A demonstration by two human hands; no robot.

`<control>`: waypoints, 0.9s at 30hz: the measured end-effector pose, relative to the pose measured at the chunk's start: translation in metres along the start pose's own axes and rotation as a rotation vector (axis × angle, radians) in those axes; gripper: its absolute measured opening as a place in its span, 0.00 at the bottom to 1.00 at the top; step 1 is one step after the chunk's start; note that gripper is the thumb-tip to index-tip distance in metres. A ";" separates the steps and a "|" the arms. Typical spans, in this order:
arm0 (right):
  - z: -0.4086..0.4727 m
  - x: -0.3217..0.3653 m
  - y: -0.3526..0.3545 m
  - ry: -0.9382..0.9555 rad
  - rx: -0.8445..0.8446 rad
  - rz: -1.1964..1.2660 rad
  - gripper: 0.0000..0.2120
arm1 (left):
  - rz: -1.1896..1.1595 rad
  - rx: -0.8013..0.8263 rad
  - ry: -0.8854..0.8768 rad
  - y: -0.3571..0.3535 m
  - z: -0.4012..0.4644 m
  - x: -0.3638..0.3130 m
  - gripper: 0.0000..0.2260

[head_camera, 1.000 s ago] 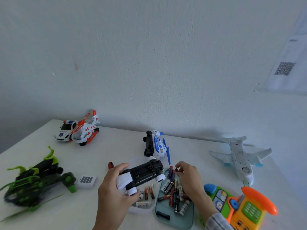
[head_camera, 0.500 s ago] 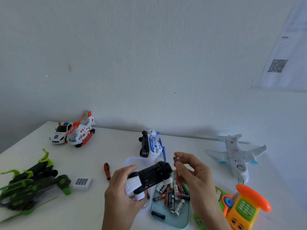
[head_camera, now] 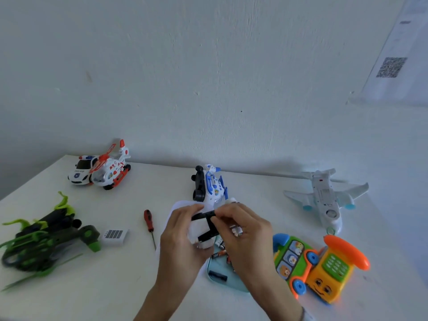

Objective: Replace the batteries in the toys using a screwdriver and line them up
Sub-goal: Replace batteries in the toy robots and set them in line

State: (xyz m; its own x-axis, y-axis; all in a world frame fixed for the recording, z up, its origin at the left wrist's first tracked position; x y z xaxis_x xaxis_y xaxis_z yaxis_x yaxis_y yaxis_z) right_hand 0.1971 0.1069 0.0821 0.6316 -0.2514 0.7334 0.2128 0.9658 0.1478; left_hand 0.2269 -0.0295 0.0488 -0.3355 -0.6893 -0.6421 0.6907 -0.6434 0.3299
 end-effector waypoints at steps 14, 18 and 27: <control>-0.001 -0.035 0.003 -0.323 0.091 -0.156 0.10 | -0.069 0.101 0.090 -0.011 -0.004 0.006 0.28; 0.000 -0.042 0.006 -0.340 0.028 -0.188 0.17 | -0.127 0.098 0.155 -0.013 -0.007 0.003 0.28; -0.007 -0.043 0.014 -0.438 0.025 -0.105 0.21 | -0.164 0.037 0.166 -0.010 -0.015 -0.003 0.29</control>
State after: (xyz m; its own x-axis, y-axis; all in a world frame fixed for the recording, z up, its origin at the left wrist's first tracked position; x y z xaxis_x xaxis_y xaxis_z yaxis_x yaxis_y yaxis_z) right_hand 0.1780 0.1307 0.0474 0.2316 -0.3028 0.9245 0.2375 0.9392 0.2481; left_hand 0.2310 -0.0162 0.0366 -0.3288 -0.5123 -0.7933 0.6106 -0.7562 0.2353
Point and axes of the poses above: each hand's wrist, its own z-axis towards the middle knuckle, its own y-axis out of the back of the hand, x = y × z, the point moved 6 cm from there along z, towards the middle knuckle, and after that the axes turned 10 degrees about -x, right-handed, at the moved point
